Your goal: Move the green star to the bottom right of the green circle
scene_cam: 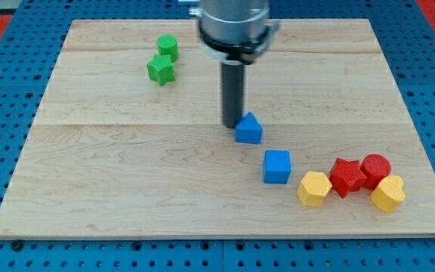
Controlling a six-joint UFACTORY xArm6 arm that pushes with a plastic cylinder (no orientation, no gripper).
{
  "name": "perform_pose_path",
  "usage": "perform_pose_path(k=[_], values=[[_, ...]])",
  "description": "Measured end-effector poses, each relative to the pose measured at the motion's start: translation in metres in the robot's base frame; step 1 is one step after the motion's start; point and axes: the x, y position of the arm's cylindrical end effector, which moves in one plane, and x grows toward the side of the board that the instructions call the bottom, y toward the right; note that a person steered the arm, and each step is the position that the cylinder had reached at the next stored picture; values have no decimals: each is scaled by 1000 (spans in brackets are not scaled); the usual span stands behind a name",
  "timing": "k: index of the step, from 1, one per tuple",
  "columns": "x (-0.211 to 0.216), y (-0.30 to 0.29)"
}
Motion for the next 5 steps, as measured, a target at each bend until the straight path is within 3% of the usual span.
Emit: perform_pose_path(k=[1,2,3,4,5], values=[[0,34],[35,25],[28,26],[9,-52],[32,-178]])
